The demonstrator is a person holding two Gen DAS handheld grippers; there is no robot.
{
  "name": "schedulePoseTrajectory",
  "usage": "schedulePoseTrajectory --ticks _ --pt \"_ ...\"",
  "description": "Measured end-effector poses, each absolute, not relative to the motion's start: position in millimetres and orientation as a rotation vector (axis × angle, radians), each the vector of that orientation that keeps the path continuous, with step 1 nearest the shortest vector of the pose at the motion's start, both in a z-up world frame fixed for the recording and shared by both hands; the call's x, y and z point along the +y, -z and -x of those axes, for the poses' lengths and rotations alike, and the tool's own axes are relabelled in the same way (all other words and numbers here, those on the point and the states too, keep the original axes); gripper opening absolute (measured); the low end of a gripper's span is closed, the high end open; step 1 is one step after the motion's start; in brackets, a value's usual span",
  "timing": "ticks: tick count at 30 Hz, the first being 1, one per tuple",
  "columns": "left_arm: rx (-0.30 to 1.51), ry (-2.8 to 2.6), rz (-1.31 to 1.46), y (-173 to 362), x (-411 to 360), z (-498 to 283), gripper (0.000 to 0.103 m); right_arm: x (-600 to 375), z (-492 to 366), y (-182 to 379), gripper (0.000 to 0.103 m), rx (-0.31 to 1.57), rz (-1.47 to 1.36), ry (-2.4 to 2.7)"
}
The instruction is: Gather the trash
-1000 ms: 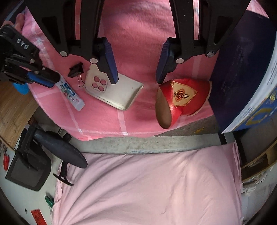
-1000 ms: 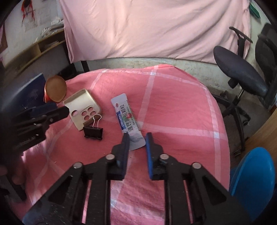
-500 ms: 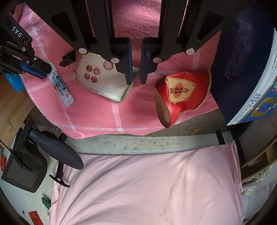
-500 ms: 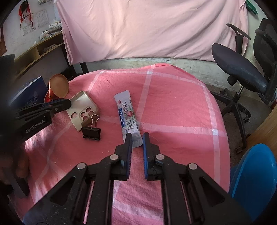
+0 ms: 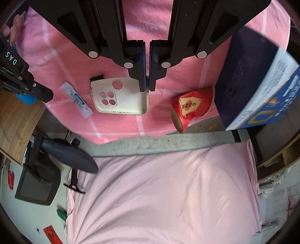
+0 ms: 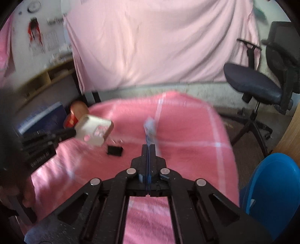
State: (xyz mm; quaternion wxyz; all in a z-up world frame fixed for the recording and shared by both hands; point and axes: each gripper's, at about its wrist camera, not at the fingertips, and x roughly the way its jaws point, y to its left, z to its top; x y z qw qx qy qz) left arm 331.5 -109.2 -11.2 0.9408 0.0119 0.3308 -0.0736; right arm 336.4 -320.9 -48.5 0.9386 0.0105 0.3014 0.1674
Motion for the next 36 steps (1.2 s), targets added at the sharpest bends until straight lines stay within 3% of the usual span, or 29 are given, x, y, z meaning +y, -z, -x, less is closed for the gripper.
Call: schedulePoseTrajectory --ticks 7,15,17,19,20,21,29,32,36 --pt "0.595 0.071 -0.022 -11.9 -117.5 -301.1 0.001 -331.3 -313.5 35.6 0.013 0.545 -0.04 -0.331" --pt "0.671 0.005 -0.022 8.0 -120.3 -305.1 0.001 -328.4 -331.2 49.7 0.015 0.649 -0.043 -0.333" --pt "0.694 -0.007 -0.008 14.7 -115.1 -309.6 0.001 -326.2 -338.3 56.1 0.019 0.693 -0.044 -0.338" --pt "0.709 -0.016 0.0 18.9 -110.9 -313.6 0.001 -324.1 -345.3 61.2 0.03 0.722 -0.045 -0.342" --pt "0.715 -0.02 0.001 21.0 -109.6 -315.1 0.001 -323.6 -348.4 62.9 0.043 0.735 -0.044 -0.345" --pt "0.717 -0.024 0.003 22.9 -108.2 -313.6 0.001 -319.9 -355.3 64.7 0.049 0.756 -0.039 -0.347" --pt "0.753 -0.02 0.032 32.8 -95.5 -322.3 0.001 -299.6 -381.2 77.5 0.049 0.843 0.047 -0.298" --pt "0.757 -0.018 0.04 31.6 -94.8 -323.9 0.001 -295.9 -381.5 79.4 0.037 0.848 0.086 -0.27" --pt "0.742 -0.021 0.037 26.1 -93.7 -320.6 0.001 -296.0 -376.1 78.8 0.037 0.833 0.085 -0.291"
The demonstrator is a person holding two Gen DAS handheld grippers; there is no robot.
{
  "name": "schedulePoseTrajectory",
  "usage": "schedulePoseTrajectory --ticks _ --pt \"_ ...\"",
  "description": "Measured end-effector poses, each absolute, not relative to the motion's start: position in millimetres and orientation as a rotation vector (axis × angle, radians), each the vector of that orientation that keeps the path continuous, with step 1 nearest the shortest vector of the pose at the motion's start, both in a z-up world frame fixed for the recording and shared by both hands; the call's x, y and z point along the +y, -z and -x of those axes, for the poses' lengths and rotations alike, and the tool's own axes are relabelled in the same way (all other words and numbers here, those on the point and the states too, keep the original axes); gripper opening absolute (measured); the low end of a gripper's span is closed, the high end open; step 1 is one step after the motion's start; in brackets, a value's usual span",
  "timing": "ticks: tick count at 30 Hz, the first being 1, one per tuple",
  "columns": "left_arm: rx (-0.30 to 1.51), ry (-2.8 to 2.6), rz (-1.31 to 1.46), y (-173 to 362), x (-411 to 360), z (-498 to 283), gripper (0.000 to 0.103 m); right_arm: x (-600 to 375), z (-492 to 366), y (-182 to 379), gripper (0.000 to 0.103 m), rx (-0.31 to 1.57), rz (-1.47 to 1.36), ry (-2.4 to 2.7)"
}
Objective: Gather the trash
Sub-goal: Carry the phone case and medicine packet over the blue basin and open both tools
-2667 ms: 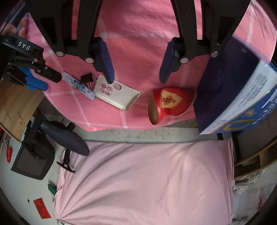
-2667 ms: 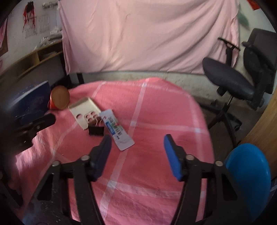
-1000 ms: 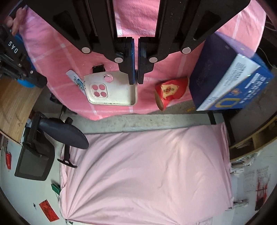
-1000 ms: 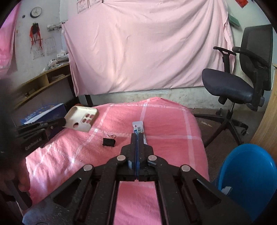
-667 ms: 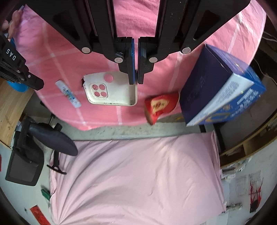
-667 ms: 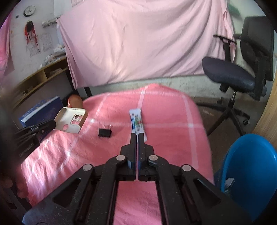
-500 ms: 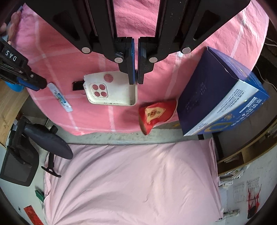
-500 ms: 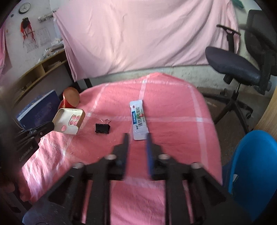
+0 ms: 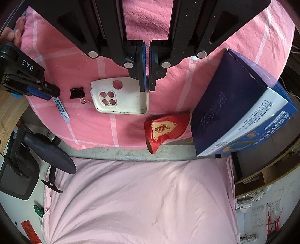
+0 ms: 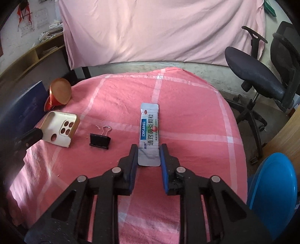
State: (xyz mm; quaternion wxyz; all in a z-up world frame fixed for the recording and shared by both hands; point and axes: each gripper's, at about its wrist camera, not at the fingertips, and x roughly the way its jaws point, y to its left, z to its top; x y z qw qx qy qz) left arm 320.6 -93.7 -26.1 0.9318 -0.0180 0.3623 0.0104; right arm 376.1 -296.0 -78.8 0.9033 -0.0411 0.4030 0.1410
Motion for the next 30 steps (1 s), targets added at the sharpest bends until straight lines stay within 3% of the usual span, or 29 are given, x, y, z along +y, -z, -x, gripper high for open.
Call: schedulePoseTrajectory --ticks 8,17,24,30 --pt "0.675 -0.035 0.029 2.8 -95.2 -304.0 0.001 -314.3 -348.1 58.1 0.037 0.683 -0.006 -0.312" --pt "0.512 -0.006 0.014 -48.2 -120.6 -272.1 0.001 -343.6 -284.9 5.6 0.037 0.367 -0.07 -0.276" --pt "0.395 0.082 0.016 -81.6 -161.5 -246.4 0.001 -387.9 -239.2 -30.0 0.037 0.162 -0.1 -0.129" --pt "0.327 0.194 -0.014 -101.0 -214.8 -231.5 0.001 -424.8 -215.9 -34.5 0.037 0.11 -0.116 -0.006"
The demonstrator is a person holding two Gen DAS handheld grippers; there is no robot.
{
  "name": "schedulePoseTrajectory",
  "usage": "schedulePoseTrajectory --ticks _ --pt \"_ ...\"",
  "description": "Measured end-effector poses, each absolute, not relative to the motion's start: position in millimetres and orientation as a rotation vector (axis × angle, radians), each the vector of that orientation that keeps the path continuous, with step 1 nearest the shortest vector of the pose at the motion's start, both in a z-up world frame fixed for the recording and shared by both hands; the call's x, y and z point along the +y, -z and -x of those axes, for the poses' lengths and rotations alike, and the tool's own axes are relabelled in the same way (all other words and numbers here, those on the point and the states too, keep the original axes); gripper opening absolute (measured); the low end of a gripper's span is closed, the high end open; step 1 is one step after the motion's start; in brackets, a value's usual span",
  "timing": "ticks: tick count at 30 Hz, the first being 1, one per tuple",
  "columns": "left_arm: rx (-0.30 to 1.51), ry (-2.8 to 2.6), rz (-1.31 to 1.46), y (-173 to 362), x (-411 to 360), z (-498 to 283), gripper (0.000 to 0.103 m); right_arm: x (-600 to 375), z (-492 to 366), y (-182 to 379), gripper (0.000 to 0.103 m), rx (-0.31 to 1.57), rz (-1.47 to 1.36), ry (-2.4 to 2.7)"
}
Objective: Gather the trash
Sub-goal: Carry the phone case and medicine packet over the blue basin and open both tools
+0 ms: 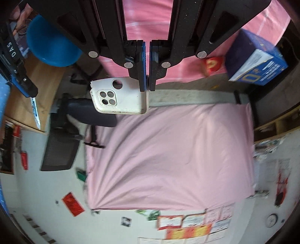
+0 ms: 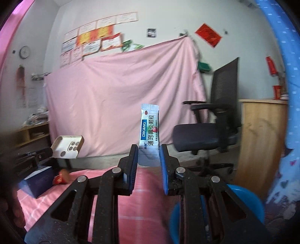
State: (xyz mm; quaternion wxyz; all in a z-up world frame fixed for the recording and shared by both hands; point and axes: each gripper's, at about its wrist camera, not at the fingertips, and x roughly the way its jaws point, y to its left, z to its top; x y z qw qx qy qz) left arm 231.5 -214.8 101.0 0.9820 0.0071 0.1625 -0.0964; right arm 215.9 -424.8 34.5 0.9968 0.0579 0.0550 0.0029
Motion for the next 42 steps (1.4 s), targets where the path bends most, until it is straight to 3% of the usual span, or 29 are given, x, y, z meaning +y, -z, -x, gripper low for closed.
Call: schedulePoseTrajectory --ticks 9,25,42 --pt "0.347 0.348 -0.058 -93.7 -294.0 -237.5 0.001 -489.5 -205.0 -24.7 0.037 0.184 -0.176 0.172" --pt "0.598 0.466 -0.119 -18.5 -392.4 -282.9 0.001 -554.1 -210.9 30.0 0.037 0.45 -0.328 0.287" --pt "0.757 0.573 -0.056 4.0 -385.9 -296.6 0.003 -558.0 -229.0 52.8 0.041 0.577 -0.343 0.314"
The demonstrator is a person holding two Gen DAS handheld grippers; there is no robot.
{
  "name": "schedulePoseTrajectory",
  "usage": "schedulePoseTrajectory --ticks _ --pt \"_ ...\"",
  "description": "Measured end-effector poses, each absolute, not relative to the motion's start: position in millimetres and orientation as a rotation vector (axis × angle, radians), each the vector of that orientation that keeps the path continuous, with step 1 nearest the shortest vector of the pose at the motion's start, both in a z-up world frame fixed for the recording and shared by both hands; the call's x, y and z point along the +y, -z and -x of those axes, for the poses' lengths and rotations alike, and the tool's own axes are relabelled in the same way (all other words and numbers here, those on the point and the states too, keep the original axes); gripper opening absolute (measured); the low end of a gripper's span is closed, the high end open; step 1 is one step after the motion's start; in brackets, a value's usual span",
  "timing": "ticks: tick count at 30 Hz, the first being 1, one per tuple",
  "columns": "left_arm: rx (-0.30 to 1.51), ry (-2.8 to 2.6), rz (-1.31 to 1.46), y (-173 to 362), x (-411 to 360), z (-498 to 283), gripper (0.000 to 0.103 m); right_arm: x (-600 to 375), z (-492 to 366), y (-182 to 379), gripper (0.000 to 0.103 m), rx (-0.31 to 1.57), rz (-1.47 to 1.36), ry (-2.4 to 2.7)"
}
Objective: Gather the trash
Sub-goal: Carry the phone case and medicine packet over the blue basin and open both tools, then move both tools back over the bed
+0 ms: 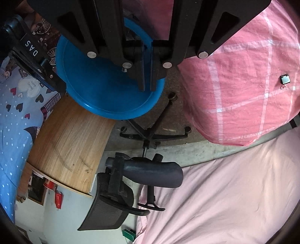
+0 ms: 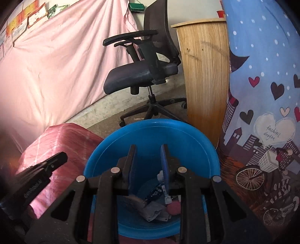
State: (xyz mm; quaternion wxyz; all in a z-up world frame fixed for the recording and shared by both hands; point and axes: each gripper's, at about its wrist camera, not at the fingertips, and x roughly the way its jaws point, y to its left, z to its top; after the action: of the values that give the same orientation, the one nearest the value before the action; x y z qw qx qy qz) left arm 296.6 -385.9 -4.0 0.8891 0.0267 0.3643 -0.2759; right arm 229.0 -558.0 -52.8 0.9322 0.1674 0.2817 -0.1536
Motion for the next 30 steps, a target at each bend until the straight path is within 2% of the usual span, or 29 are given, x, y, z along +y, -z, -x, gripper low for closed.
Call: schedulePoseTrajectory --ticks 11,14,18,20,22,24,26,27,28,30 --pt "0.733 0.502 -0.003 -11.7 -345.0 -301.7 0.003 -544.6 -233.9 46.2 0.047 0.55 -0.301 0.284" --pt "0.709 0.475 0.017 -19.3 -326.3 -300.2 0.003 -536.3 -235.0 39.1 0.052 0.509 -0.301 0.259" --pt "0.665 0.429 0.036 -31.0 -297.2 -296.2 0.006 -515.2 -235.6 24.5 0.067 0.43 -0.28 0.208" --pt "0.637 0.391 0.053 -38.9 -276.4 -293.8 0.015 -505.0 -235.7 17.3 0.074 0.389 -0.273 0.185" --pt "0.6 0.351 0.08 -46.8 -255.7 -290.2 0.041 -492.0 -234.8 9.5 0.084 0.337 -0.263 0.16" --pt "0.552 0.313 0.105 -54.8 -236.4 -284.9 0.051 -477.4 -234.0 2.8 0.092 0.285 -0.248 0.133" --pt "0.514 0.281 0.115 -61.8 -215.6 -279.4 0.057 -465.3 -233.4 -1.9 0.098 0.249 -0.235 0.108" --pt "0.499 0.263 0.116 -64.4 -204.3 -276.8 0.065 -456.4 -233.2 -5.2 0.101 0.222 -0.223 0.085" --pt "0.478 0.239 0.116 -67.3 -191.5 -273.6 0.077 -449.4 -233.3 -7.5 0.103 0.203 -0.215 0.069" --pt "0.434 0.196 0.118 -70.5 -172.5 -268.0 0.092 -435.4 -233.4 -11.4 0.103 0.168 -0.199 0.041"
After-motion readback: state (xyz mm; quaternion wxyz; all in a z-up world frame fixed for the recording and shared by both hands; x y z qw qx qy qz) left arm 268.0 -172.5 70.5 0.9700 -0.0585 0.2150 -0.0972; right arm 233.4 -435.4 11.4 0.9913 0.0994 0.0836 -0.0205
